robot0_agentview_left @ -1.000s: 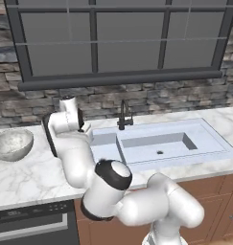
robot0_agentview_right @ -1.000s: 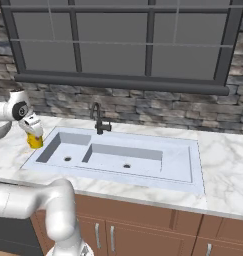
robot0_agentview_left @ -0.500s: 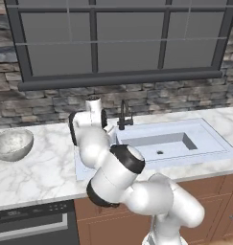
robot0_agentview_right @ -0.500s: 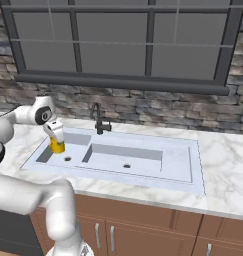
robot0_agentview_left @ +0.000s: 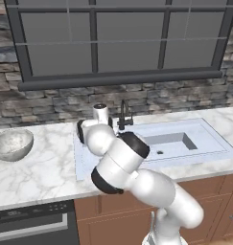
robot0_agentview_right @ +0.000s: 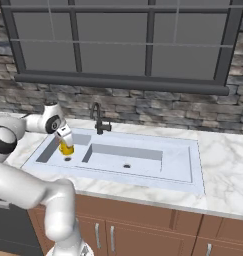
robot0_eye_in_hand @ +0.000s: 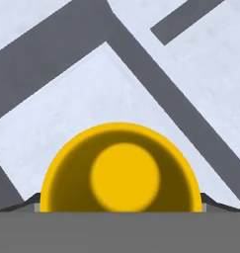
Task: Pick the mug and place it in the sink. Pick the bowl and place it in the open cabinet and then close the cabinet.
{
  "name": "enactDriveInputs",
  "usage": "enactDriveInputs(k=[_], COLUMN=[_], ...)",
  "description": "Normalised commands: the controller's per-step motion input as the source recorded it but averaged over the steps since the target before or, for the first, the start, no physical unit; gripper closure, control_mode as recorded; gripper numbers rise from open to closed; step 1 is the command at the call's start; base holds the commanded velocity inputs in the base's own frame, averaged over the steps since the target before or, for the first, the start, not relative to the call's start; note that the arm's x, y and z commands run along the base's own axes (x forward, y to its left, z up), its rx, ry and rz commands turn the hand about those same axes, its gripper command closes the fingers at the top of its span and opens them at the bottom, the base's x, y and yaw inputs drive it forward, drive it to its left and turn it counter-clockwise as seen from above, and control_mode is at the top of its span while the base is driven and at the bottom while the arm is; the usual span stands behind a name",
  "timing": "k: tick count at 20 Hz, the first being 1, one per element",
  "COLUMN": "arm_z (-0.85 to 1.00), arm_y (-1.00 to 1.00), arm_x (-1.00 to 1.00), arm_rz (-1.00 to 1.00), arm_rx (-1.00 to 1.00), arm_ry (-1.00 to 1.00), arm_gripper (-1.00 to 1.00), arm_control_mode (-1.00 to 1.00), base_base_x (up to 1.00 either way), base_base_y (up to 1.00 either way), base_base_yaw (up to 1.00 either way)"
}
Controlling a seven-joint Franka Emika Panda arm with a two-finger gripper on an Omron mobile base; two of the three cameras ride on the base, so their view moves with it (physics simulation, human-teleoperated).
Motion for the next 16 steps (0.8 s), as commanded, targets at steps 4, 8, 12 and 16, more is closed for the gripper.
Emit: enactDriveInputs(k=[4, 8, 12, 16], arm_z=[-0.32, -0.33, -0.21, -0.17], arm_y=[-0.11, -0.04, -0.02, 0.00], arm_x=[0.54, 0.22, 0.13, 0.00], arm_rz=[0.00, 0.00, 0.00, 0.00], arm_rx=[0.00, 0.00, 0.01, 0.00], arm_ry=[-0.01, 0.00, 0.00, 0.00], arm_gripper=[1.00, 1.00, 1.00, -1.00], arm_control_mode=[-1.00, -1.00, -1.00, -1.00], base_base_x=[0.00, 0.00, 0.00, 0.00], base_base_y=[0.00, 0.00, 0.00, 0.00], base_base_yaw=[0.00, 0.00, 0.00, 0.00])
